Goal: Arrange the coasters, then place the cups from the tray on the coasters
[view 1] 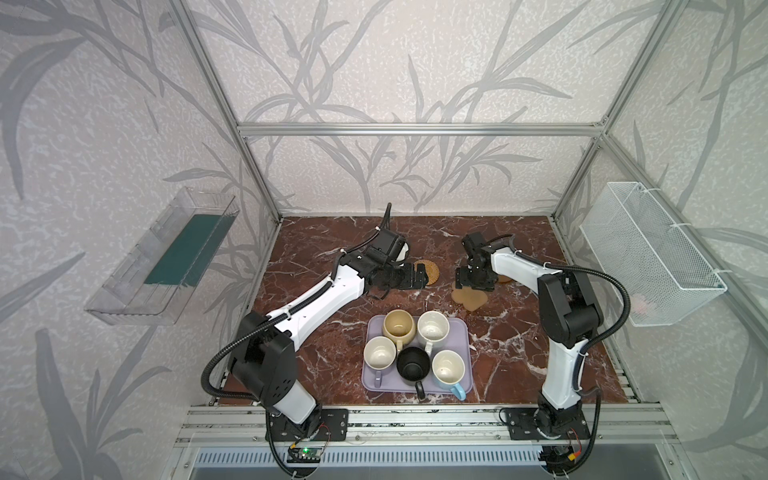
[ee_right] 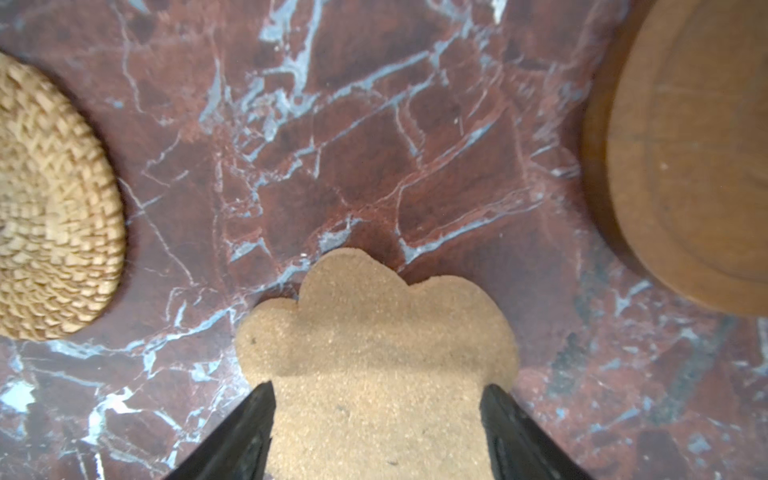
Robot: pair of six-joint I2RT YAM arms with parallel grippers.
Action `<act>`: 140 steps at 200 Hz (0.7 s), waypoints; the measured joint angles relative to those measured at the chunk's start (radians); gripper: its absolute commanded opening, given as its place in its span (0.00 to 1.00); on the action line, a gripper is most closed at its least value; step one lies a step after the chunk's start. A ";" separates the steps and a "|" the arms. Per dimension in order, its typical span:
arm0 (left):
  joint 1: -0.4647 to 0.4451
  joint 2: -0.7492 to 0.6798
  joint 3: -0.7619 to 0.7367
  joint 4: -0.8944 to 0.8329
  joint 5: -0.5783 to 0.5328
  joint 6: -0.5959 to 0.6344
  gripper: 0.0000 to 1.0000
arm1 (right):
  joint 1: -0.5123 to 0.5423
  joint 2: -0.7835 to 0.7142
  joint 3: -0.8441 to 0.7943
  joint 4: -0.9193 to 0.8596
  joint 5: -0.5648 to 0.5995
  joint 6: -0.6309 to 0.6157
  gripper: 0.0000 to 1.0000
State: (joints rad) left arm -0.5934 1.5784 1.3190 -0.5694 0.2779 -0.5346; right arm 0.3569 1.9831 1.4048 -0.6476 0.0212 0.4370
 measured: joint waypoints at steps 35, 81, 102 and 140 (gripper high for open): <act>0.000 -0.034 -0.002 0.002 0.000 -0.002 0.99 | -0.002 -0.087 -0.075 0.007 -0.003 -0.050 0.85; 0.000 -0.060 -0.011 0.018 0.002 -0.019 0.99 | -0.006 -0.221 -0.229 0.016 -0.044 -0.182 0.85; 0.000 -0.061 -0.024 0.025 0.003 -0.027 0.99 | 0.007 -0.243 -0.256 0.017 -0.042 -0.220 0.84; 0.000 -0.061 -0.032 0.027 0.002 -0.041 0.99 | 0.047 -0.227 -0.255 0.014 -0.001 -0.260 0.81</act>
State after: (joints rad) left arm -0.5938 1.5177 1.2873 -0.5426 0.2802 -0.5758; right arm 0.4034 1.7557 1.1500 -0.6331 0.0200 0.1768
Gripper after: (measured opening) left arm 0.994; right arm 0.820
